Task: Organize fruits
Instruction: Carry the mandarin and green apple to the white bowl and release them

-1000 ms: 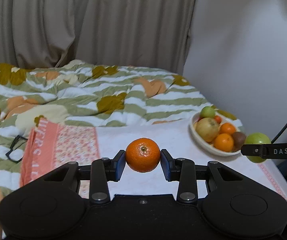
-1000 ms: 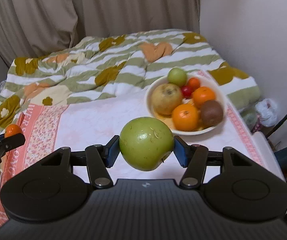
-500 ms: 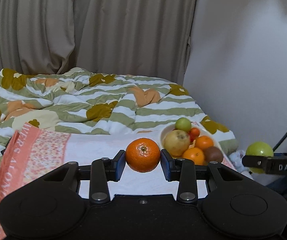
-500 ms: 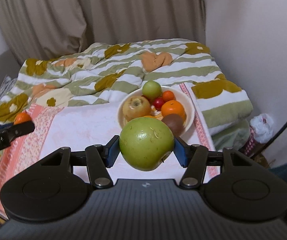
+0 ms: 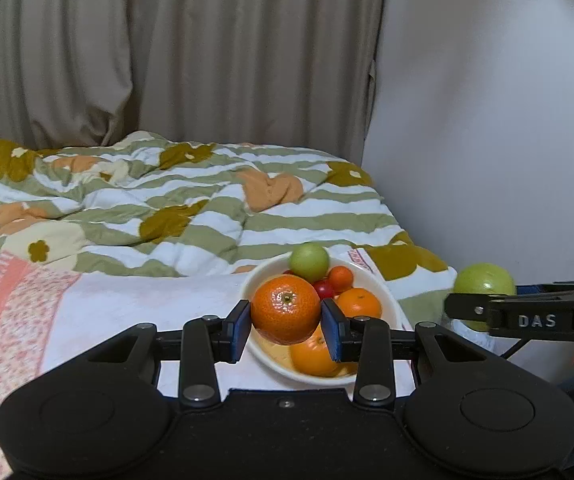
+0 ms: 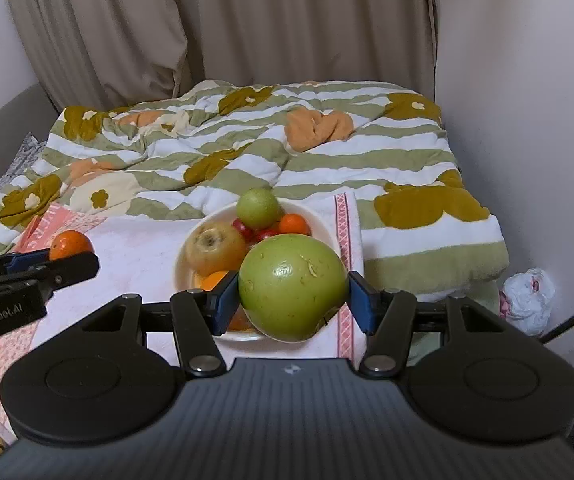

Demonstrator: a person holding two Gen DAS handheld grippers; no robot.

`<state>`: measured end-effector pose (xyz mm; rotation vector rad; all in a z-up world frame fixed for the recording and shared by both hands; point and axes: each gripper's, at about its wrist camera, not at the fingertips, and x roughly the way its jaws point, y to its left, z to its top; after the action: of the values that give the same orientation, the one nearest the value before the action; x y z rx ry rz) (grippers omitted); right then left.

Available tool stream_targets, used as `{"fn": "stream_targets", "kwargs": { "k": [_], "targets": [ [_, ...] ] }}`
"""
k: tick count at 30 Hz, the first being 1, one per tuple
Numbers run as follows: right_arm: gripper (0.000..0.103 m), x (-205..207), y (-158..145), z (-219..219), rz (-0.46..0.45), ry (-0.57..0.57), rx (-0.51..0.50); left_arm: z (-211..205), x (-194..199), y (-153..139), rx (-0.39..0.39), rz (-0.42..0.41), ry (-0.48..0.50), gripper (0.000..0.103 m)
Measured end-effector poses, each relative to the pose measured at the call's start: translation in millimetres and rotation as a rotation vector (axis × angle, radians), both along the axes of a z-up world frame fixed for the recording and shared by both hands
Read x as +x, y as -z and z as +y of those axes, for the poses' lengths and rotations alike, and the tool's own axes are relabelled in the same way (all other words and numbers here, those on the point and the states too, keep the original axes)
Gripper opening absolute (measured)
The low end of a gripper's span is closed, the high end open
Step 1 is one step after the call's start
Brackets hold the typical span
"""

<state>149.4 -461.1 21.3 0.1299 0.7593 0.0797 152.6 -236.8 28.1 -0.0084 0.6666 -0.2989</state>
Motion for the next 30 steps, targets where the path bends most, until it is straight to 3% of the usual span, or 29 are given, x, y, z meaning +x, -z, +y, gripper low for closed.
{"fn": "stream_targets", "kwargs": {
  "k": [15, 22, 26, 28, 30],
  "targets": [
    [0.072, 82.1, 34.3, -36.9, 0.063, 0.023, 0.007, -71.4, 85.6, 56.1, 0.116, 0.087, 0.124, 0.041],
    [0.072, 104.2, 49.8, -42.6, 0.095, 0.029, 0.017, -91.8, 101.2, 75.6, 0.191, 0.113, 0.18, 0.042],
    [0.072, 114.7, 53.1, -44.8, 0.106, 0.028, 0.019, -95.3, 105.2, 80.7, 0.191, 0.13, 0.199, 0.042],
    [0.072, 115.9, 53.2, -45.0, 0.104, 0.027, 0.018, -95.8, 106.2, 79.0, 0.186, 0.126, 0.199, 0.049],
    [0.072, 116.2, 53.1, -45.8, 0.102, 0.028, 0.02, -95.0, 105.6, 76.3, 0.179, 0.115, 0.2, 0.079]
  ]
}}
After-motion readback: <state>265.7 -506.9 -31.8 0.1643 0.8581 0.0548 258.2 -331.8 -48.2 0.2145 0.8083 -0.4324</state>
